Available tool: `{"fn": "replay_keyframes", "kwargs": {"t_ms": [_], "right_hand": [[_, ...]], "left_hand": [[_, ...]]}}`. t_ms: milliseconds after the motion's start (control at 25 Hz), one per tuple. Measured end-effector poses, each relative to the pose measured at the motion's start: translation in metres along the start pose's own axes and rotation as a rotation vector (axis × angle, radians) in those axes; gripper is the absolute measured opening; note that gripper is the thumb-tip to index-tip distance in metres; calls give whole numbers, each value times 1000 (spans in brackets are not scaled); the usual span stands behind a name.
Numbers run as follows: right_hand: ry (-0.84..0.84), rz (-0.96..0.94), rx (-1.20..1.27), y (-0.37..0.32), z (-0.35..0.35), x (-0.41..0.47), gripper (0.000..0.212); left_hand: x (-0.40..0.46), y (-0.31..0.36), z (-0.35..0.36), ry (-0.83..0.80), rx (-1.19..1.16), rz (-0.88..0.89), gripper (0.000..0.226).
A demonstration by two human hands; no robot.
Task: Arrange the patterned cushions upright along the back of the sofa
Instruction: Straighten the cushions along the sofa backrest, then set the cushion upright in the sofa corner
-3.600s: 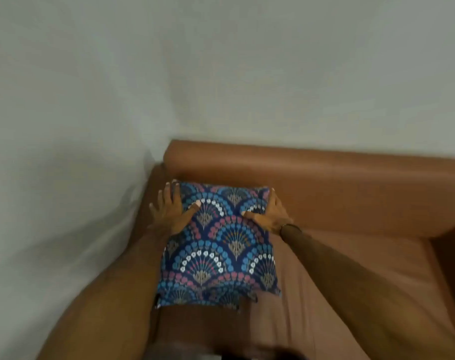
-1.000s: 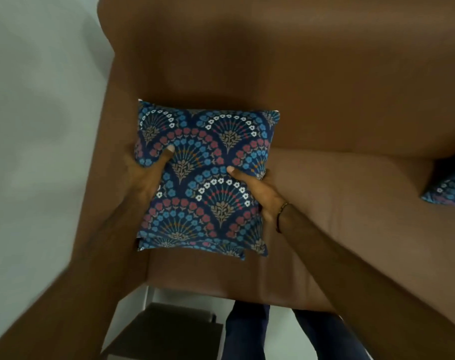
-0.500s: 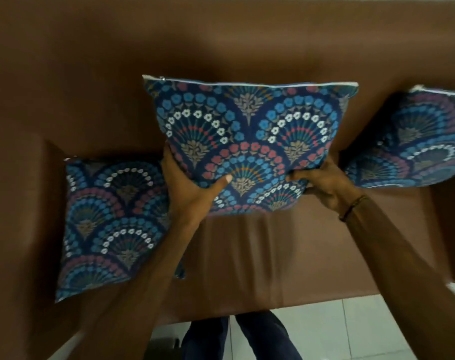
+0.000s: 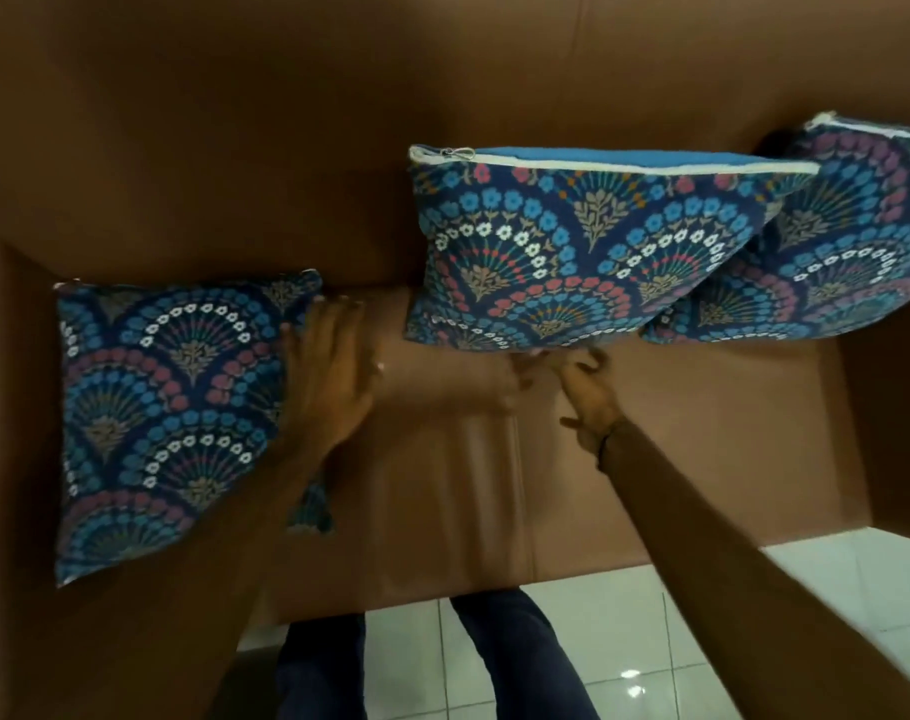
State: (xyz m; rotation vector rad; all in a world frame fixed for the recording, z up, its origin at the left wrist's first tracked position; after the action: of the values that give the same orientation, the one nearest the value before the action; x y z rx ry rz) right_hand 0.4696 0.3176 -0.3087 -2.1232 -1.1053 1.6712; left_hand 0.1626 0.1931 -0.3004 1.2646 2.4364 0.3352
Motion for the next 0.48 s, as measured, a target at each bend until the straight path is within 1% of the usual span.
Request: {"fn": "replay_keyframes", "kwargs": {"t_ms": [40, 80, 160, 200, 240, 320, 360, 400, 440, 480], "right_hand": [[-80, 18, -35, 9, 29, -12, 42], [-171, 31, -48, 13, 62, -26, 41], [-341, 61, -43, 16, 134, -59, 28], [-408, 75, -40, 16, 171, -77, 23], [-483, 87, -48, 13, 198, -93, 18], [-639, 111, -31, 20, 280, -125, 13], [-675, 103, -18, 21, 313, -134, 15], [-686, 70, 0, 20, 338, -139, 16], [-678, 41, 25, 21, 357, -139, 19], [-650, 15, 33, 22, 366, -136, 23]], "left_hand": [[-9, -38, -16, 42, 43, -43, 73], [-18, -80, -29, 73, 61, -135, 75], [-40, -159, -59, 115, 32, -365, 89], [-48, -189, -69, 98, -10, -442, 98], [-50, -204, -68, 52, -64, -496, 107], [-54, -256, -68, -56, -261, -655, 124], [-52, -279, -68, -84, -400, -756, 134], [-54, -303, -65, -102, -594, -867, 140], [-57, -320, -62, -116, -776, -948, 136], [-60, -325, -57, -142, -927, -989, 119]]}}
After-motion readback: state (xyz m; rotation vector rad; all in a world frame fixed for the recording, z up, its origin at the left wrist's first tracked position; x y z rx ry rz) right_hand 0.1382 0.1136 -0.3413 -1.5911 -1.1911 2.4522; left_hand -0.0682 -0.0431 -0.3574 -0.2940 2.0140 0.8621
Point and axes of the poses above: each hand's wrist, its own x-axis towards the middle knuckle, its own z-axis out of the palm, y = z × x, the point moved 10 cm from there along x, towards the middle knuckle, and after that the axes turned 6 degrees about -z, right-handed, at the moved point
